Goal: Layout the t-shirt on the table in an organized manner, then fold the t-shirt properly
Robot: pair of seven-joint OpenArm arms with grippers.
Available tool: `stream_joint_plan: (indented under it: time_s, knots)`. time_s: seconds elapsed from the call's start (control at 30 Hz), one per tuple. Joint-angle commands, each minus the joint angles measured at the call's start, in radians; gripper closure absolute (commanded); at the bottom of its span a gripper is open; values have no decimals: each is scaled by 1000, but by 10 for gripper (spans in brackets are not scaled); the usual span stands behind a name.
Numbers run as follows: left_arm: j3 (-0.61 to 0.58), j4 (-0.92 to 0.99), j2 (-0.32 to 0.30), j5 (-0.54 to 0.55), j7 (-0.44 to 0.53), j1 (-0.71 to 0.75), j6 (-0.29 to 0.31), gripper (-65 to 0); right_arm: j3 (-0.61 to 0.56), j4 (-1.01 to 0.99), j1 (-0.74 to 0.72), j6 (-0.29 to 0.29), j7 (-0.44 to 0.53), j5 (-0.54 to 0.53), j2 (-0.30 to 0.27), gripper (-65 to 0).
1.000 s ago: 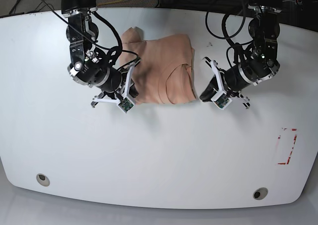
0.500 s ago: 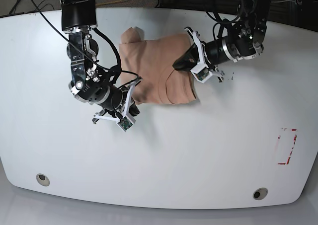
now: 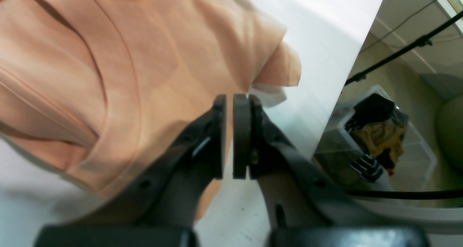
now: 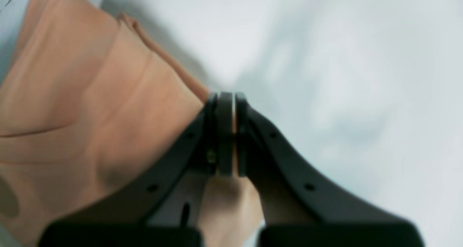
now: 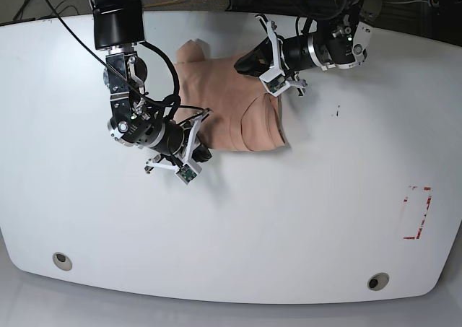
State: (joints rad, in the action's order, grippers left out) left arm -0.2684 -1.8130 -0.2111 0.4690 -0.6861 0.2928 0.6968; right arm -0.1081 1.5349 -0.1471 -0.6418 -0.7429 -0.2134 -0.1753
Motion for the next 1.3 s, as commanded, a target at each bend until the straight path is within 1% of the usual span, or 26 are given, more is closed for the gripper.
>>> stream_joint_plan:
  time_s: [0.0, 0.1, 0.17, 0.27, 0.5, 0.73, 0.83, 1.03, 1.1, 1.27]
  knots:
    - [4, 45, -7, 15, 19, -13, 1, -25, 6, -4, 1, -10, 66, -16, -11, -14]
    - [5, 101, -21, 15, 19, -45, 1, -25, 9, -12, 20, -10, 105, -14, -31, -14]
    - [4, 141, -44, 15, 21, -62, 1, -25, 8, -12, 34, -10, 115, -14, -46, -14]
    - [5, 201, -66, 15, 21, -102, 1, -25, 9, -7, 65, -10, 118, -14, -54, -14]
    - [5, 318, -118, 15, 24, -200, 1, -25, 44, 55, 142, -10, 118, -14, -56, -14]
    - [7, 390, -146, 17, 26, -284, 1, -25, 57, 172, 243, 0, 112, -14, -49, -14]
    - [7, 411, -146, 17, 26, -317, 1, -25, 57, 209, 275, 1, 112, -14, -45, -14]
    - [7, 417, -156, 17, 27, -375, 1, -25, 55, 269, 314, 50, 112, -16, -45, -14]
    - [7, 408, -156, 17, 27, -392, 1, -25, 55, 295, 317, 58, 110, -17, -45, -14]
    - [7, 301, -156, 17, 27, -406, 1, -25, 57, 384, 309, 61, 38, -17, -48, -14]
